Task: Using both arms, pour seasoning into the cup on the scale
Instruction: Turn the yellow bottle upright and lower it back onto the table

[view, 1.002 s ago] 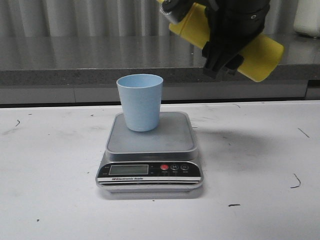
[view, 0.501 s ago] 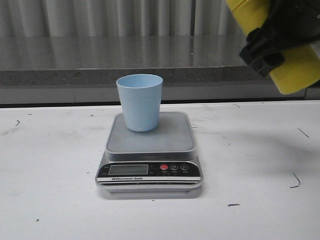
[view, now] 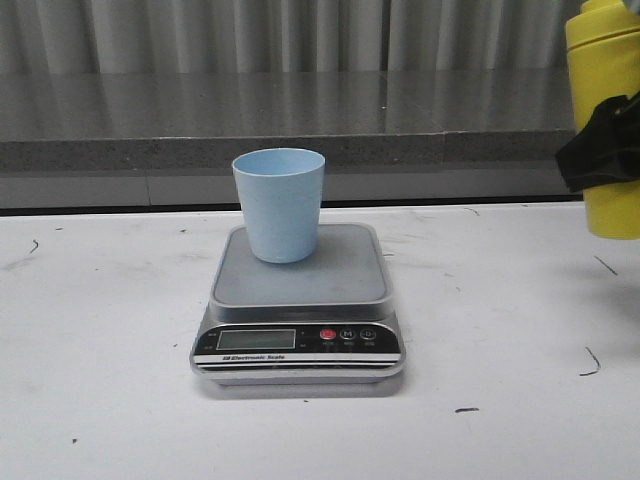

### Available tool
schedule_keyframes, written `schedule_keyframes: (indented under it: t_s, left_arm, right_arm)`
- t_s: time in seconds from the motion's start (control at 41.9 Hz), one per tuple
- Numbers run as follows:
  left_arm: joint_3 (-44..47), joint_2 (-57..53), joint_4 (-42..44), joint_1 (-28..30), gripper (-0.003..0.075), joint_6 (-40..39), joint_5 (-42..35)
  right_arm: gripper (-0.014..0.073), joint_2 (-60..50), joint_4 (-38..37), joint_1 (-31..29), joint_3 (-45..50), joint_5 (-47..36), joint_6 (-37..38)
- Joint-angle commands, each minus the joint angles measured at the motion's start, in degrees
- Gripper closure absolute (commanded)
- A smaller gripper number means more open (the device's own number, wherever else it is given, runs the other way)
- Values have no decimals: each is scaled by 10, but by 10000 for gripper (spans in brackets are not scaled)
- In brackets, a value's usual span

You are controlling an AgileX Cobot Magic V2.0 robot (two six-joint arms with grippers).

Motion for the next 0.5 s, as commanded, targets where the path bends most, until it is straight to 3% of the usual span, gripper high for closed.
schedule_keyframes:
  t_s: [0.0, 0.119, 0.477]
  left_arm:
    - [-14, 0, -6, -3, 407, -3, -40]
    - [-14, 0, -6, -3, 407, -3, -40]
    - [-14, 0, -6, -3, 407, -3, -40]
  right_arm:
    - [293, -6, 71, -16, -5, -115, -75]
    - [293, 24, 131, -16, -2, -153, -148]
    - [293, 125, 204, -16, -2, -301, -245]
